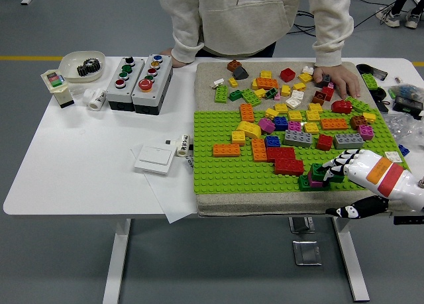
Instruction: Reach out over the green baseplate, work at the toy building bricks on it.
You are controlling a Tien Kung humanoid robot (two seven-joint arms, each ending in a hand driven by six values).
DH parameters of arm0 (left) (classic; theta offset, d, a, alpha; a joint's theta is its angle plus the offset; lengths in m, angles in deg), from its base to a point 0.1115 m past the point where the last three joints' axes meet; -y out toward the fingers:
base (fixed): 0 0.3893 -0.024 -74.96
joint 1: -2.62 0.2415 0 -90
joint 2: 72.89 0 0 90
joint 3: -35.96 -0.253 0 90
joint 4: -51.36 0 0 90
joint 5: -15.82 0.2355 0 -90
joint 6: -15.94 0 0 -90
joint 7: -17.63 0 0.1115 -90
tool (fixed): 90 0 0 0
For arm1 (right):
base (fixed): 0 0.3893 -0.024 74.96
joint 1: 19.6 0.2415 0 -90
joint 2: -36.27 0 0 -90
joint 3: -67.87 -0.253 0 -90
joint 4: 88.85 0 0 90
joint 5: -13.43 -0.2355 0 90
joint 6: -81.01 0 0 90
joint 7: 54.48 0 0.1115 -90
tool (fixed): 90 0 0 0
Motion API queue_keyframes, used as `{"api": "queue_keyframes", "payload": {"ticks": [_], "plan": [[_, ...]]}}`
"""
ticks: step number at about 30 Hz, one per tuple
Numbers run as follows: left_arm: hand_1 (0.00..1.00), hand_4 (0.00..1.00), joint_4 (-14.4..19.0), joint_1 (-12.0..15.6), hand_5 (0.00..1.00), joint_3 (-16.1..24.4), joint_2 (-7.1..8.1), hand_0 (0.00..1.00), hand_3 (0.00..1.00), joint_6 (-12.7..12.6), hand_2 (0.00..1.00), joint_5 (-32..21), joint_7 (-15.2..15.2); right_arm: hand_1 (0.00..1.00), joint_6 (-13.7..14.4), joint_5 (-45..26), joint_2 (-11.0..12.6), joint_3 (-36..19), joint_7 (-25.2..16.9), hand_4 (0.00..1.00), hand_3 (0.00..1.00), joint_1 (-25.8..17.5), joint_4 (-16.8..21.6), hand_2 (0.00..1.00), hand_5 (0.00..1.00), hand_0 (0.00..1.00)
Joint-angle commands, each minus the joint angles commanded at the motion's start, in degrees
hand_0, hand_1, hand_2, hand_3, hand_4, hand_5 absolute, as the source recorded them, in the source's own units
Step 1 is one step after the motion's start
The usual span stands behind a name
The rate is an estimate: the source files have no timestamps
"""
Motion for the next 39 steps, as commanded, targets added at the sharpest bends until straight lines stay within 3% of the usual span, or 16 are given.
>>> {"api": "queue_keyframes", "payload": {"ticks": [39], "plan": [[0.733,0.609,-0.02,-0.17,0.609,0.06,0.08,0.634,0.565,-0.01,0.719,0.24,-0.03,0.662,-0.71,-0.73,0.30,1.49,0.00,0.880,0.529,1.17,-0.29,0.684,0.622,0.670]]}}
